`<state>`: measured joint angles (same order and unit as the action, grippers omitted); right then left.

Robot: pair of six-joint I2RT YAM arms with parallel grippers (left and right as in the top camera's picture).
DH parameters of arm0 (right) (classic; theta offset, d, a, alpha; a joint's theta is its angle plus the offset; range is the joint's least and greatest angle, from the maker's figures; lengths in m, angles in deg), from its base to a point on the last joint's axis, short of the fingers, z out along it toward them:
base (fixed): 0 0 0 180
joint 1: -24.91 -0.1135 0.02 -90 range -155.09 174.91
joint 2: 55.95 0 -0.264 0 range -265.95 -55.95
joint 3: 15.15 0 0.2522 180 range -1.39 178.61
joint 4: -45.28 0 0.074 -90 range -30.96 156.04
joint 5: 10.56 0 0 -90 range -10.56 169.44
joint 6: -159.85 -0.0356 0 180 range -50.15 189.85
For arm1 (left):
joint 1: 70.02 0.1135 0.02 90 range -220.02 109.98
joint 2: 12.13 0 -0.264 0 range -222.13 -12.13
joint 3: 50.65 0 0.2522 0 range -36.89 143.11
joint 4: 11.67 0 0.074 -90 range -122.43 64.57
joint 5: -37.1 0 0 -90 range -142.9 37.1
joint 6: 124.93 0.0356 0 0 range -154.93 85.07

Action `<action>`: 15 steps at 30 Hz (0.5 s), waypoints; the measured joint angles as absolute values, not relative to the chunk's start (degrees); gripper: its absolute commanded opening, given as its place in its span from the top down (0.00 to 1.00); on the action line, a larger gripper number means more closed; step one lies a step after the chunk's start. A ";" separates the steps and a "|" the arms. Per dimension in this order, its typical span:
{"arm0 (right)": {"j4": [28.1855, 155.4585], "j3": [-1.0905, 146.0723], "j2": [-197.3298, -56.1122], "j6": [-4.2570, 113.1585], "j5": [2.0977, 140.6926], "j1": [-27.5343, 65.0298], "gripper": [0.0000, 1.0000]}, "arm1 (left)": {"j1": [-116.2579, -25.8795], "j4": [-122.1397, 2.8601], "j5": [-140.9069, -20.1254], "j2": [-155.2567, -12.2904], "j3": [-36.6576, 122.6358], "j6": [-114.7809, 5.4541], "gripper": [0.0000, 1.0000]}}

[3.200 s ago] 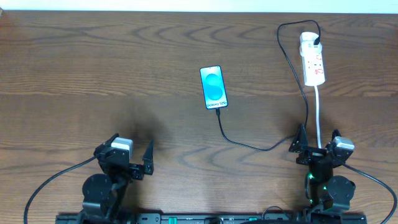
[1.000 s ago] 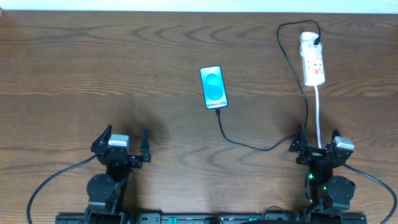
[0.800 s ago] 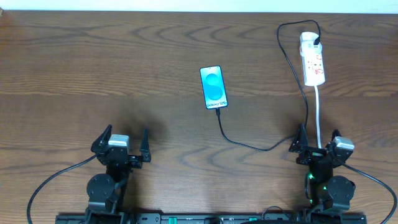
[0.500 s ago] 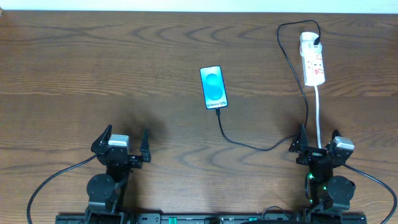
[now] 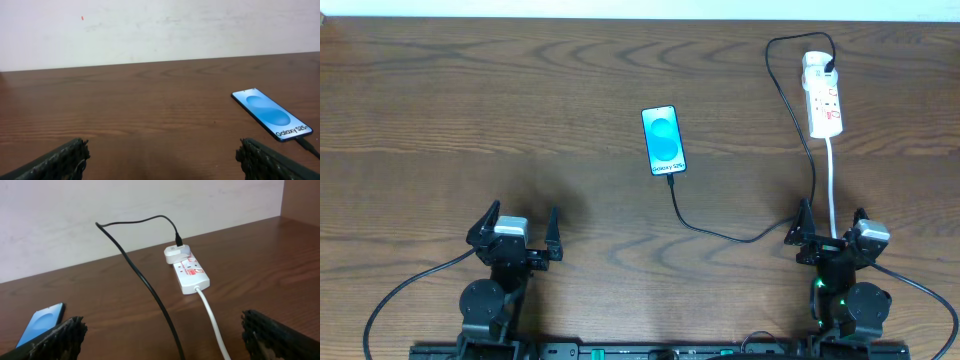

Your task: Plug charger to phone and switch on socket

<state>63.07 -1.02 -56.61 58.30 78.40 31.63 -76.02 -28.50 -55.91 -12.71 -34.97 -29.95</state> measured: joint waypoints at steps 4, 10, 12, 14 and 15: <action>63.07 -1.02 -56.61 58.30 78.40 31.63 0.01 | -76.02 -28.50 -55.91 -12.71 -34.97 -29.95 0.02; 63.07 -1.02 -56.61 58.30 78.40 31.63 0.01 | -76.02 -28.50 -55.91 -12.71 -34.97 -29.93 0.02; 63.07 -1.02 -56.61 58.30 78.40 31.63 0.01 | -76.02 -28.50 -55.91 -12.71 -34.97 -29.95 0.02; 63.07 -1.02 -56.61 58.30 78.40 31.63 0.01 | -76.02 -28.50 -55.91 -12.71 -34.97 -29.95 0.02; 63.07 -1.02 -56.61 58.30 78.40 31.63 0.01 | -76.02 -28.50 -55.91 -12.71 -34.97 -29.95 0.02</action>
